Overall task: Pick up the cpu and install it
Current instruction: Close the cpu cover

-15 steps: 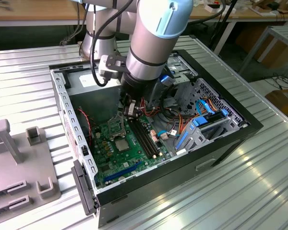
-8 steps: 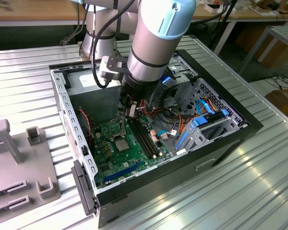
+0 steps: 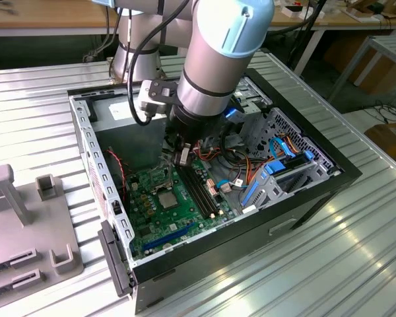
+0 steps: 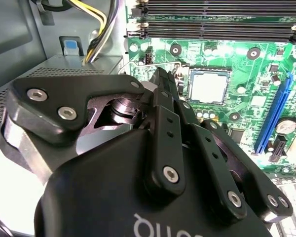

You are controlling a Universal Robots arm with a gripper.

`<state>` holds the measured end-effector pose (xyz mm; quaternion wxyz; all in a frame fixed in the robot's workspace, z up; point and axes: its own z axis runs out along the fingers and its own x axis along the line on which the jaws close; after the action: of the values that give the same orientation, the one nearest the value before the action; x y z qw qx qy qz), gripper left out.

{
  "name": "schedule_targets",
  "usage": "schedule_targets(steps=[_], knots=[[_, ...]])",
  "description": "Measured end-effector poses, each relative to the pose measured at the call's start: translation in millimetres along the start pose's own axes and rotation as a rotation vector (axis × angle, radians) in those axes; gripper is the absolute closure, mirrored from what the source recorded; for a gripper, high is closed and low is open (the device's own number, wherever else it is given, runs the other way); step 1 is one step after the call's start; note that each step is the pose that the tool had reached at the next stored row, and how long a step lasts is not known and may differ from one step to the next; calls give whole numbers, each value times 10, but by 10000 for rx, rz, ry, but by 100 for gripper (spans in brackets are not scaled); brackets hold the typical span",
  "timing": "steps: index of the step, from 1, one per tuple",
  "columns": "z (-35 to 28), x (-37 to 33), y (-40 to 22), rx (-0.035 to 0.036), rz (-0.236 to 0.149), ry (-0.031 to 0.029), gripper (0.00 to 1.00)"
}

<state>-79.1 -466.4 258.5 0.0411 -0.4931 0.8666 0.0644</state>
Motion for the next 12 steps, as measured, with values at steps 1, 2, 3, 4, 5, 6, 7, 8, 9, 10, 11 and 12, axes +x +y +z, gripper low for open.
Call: schedule_targets(steps=[1, 2, 3, 4, 5, 6, 7, 8, 9, 10, 11, 12], knots=[[-2, 9, -4, 0, 0, 0, 89], [-3, 16, -7, 0, 0, 0, 89], [-4, 23, -10, 0, 0, 0, 89], [-5, 29, -14, 0, 0, -1, 89], [-6, 37, -17, 0, 0, 0, 89], [-8, 44, -21, 0, 0, -1, 89], [-9, 55, -27, 0, -1, -1, 89], [-11, 65, -31, 0, 0, -1, 89], [-12, 71, -35, 0, 0, -2, 89], [-14, 80, -40, 0, 0, -1, 89], [-15, 87, -44, 0, -1, -1, 89], [-16, 94, -48, 0, -1, -1, 89]])
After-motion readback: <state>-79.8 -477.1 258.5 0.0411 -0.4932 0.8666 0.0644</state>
